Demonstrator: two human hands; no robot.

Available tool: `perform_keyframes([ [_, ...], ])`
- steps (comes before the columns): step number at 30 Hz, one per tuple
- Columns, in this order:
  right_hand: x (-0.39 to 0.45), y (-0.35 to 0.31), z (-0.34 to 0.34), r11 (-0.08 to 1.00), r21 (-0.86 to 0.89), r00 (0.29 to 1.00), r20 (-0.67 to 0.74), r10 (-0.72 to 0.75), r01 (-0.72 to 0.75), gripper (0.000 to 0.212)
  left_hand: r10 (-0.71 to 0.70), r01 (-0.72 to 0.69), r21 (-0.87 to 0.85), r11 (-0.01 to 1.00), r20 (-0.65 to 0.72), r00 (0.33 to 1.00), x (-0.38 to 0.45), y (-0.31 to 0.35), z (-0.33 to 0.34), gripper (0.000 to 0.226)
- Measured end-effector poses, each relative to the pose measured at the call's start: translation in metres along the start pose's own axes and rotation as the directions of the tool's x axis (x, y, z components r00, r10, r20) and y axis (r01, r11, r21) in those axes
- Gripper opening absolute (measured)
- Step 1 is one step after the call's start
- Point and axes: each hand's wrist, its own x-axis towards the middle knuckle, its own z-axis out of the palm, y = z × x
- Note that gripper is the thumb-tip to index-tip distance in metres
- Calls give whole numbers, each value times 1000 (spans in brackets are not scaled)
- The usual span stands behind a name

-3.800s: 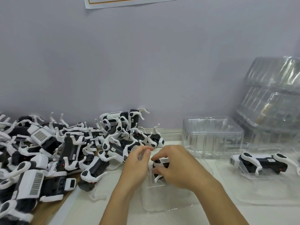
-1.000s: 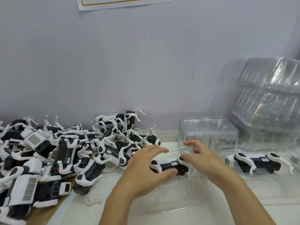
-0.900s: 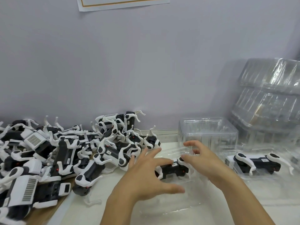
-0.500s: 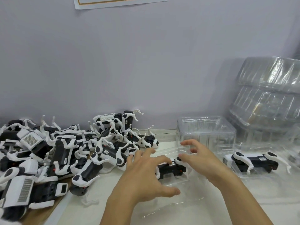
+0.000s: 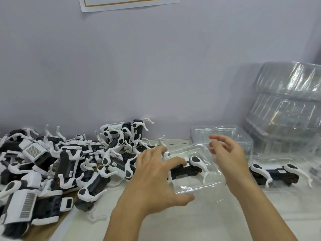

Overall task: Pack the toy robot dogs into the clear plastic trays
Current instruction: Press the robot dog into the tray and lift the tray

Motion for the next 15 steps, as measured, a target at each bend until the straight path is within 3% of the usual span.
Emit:
perform_keyframes([
  [3, 0, -7, -2, 995, 103, 999, -31, 11, -8, 20, 78, -70, 69, 995, -123, 989, 2, 4, -4, 82],
  [7, -2, -13, -6, 976, 217, 999, 32, 11, -18, 25, 66, -37, 114, 993, -257, 964, 5, 12, -5, 75],
  [11, -6, -14, -2, 977, 202, 992, 88, -88, 69, 23, 78, -4, 187, 982, -391, 917, 9, 13, -1, 75],
  [15, -11, -16, 4, 973, 184, 982, 95, -161, 141, 30, 98, -6, 214, 977, -424, 900, 9, 13, 1, 76],
])
